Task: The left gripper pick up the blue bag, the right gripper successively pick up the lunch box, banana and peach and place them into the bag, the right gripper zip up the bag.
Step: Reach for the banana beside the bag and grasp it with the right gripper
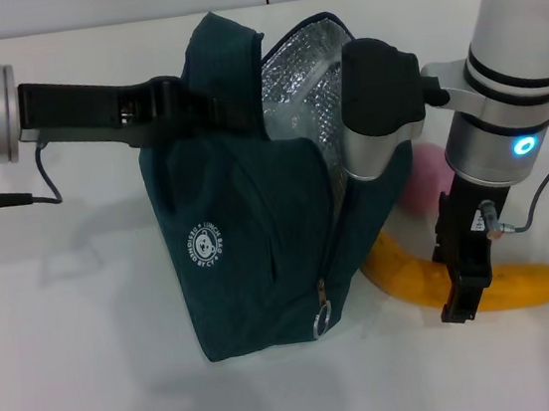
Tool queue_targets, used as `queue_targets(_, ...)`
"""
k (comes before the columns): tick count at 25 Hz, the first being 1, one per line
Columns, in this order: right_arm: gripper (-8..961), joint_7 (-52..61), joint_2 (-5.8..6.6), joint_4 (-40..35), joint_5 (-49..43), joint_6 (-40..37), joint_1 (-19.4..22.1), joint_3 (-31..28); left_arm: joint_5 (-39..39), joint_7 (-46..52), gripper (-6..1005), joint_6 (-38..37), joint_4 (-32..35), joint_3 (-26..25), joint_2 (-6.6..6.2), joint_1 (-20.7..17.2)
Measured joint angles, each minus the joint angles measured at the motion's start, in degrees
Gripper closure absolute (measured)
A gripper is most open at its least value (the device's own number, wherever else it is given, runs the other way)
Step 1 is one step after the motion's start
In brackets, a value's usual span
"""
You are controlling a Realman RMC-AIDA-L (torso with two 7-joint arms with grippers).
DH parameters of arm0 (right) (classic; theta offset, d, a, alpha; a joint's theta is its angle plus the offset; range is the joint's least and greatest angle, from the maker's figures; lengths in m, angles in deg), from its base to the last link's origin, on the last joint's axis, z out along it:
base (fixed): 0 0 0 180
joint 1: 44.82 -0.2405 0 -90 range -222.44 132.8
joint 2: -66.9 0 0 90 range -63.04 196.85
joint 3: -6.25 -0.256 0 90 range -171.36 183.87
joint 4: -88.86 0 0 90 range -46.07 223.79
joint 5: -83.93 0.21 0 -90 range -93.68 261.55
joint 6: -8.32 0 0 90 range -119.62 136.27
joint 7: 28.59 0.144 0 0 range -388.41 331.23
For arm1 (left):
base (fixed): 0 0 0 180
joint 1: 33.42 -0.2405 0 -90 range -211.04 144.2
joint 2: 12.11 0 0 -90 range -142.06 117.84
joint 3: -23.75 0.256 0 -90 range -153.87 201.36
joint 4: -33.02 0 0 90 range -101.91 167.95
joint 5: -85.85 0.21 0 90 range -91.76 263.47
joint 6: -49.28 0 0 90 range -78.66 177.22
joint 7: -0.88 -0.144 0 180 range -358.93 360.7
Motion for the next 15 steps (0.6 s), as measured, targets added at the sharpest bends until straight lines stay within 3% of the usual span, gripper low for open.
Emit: queue_targets(15, 321, 1.2, 0.00, 0.6, 0.3, 1.4, 0.3, 2.8, -0.1, -0.7, 964, 0.0, -0.6, 0.0, 0.20, -0.2)
